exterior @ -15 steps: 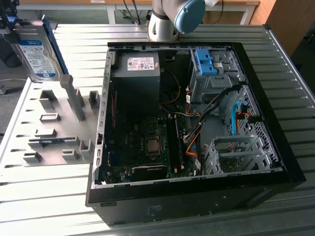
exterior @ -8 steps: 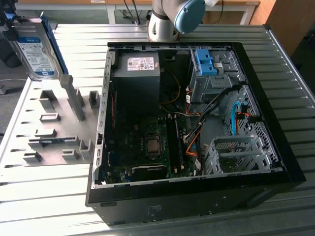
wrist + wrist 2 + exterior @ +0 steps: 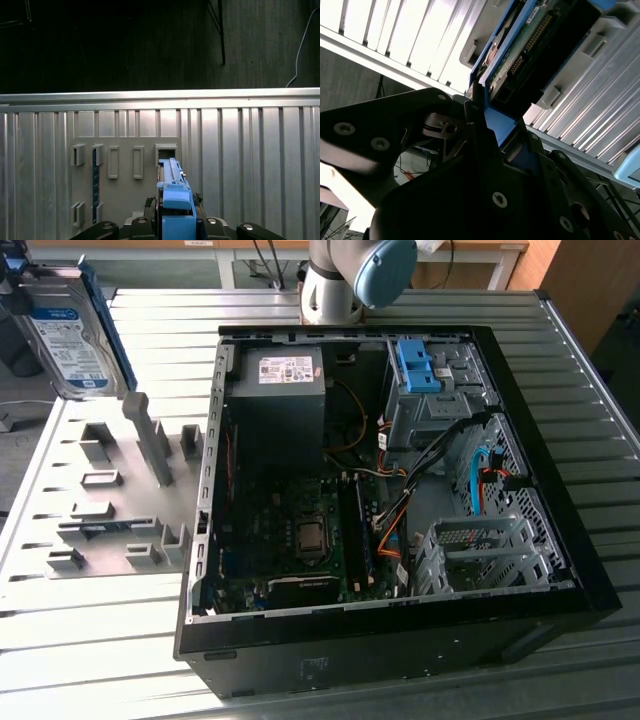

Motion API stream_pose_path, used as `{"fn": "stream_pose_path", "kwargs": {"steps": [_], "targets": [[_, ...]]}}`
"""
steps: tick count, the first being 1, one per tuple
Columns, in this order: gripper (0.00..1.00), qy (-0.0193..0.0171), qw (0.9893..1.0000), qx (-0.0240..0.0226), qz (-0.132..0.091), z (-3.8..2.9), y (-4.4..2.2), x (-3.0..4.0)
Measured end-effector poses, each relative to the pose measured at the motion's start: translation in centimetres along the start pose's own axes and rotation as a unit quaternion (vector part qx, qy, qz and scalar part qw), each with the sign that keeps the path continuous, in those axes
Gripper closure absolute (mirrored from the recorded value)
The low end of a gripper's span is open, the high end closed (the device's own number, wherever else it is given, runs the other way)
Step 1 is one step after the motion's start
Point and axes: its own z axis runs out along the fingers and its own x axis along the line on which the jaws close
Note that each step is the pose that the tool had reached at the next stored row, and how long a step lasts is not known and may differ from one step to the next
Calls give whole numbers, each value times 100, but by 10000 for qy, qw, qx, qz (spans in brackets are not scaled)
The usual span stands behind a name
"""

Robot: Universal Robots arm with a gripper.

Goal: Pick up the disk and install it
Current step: 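Pick up the disk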

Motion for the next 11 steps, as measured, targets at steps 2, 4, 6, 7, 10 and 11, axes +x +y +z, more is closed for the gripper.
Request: {"fn": "stream_pose_path", "kwargs": {"steps": [2, 4, 6, 7, 10, 11], "targets": [[64, 0, 10000, 0, 0, -24, 0, 0], [64, 0, 10000, 0, 0, -47, 0, 0], [64, 0, 10000, 1, 0, -69, 0, 0], [64, 0, 10000, 1, 0, -78, 0, 0], [64, 0, 10000, 0, 0, -107, 0, -1], [64, 0, 10000, 0, 0, -116, 0, -2]]}}
